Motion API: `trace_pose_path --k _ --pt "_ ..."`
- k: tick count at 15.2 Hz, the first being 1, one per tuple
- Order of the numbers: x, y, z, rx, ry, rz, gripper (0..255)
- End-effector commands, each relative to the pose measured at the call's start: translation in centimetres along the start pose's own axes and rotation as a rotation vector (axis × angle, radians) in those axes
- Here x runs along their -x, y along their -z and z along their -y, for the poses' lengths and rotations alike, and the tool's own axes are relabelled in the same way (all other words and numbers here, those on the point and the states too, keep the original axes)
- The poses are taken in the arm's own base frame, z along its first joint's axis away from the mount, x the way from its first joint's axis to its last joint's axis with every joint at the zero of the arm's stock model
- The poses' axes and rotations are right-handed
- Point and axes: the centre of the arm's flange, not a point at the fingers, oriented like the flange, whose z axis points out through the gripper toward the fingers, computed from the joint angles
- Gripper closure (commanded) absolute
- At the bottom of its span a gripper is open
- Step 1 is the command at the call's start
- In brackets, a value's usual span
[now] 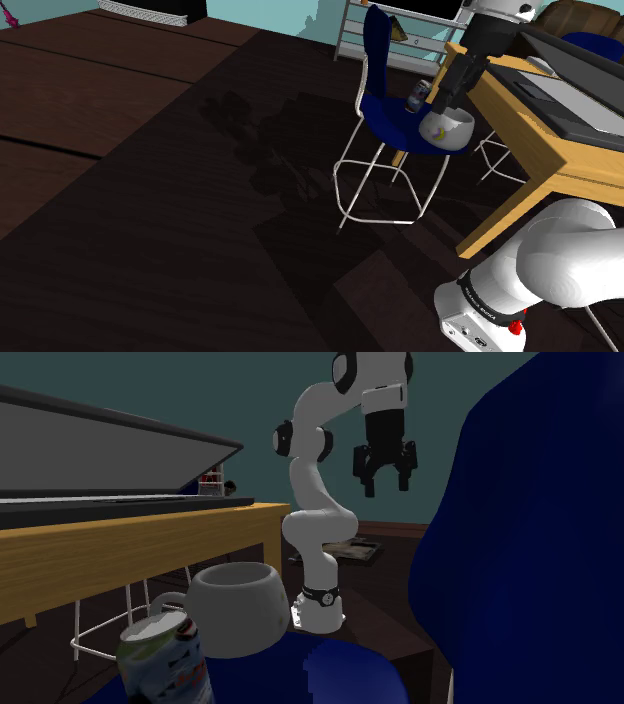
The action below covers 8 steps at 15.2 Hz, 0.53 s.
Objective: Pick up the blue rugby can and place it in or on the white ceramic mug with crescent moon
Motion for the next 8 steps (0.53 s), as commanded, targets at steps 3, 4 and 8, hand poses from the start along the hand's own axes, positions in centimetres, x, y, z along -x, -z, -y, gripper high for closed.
trace_pose_path --k 3,4,8 --pt "-0.9 -0.2 -2.4 0.001 0.006 -0.005 0" --pt "-1.3 -0.3 -3.7 0.001 0.009 -0.008 0" --pt "-3.1 -0.7 -8.5 0.003 0.021 -0.018 0"
